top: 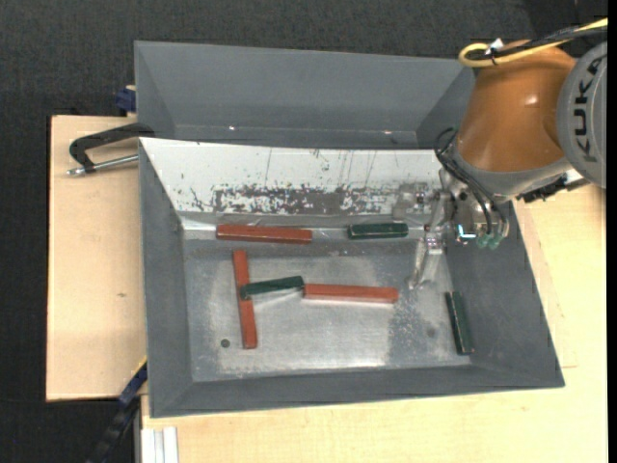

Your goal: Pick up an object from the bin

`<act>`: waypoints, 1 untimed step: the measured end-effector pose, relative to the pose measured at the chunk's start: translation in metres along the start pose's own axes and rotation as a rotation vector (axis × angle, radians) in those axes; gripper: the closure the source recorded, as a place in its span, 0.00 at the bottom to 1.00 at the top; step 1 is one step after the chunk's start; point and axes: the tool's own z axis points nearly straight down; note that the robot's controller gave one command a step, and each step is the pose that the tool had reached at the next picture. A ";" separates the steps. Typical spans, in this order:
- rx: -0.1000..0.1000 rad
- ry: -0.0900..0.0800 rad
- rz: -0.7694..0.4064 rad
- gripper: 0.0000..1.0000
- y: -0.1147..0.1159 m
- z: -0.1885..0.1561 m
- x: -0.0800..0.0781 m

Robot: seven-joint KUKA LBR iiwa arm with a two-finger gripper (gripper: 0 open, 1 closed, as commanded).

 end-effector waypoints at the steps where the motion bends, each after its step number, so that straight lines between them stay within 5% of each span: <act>1: 0.001 -0.008 -0.001 0.00 0.000 -0.004 -0.002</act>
Offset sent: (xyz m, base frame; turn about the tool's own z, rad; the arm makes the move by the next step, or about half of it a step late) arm -0.0472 0.0214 -0.1125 0.0274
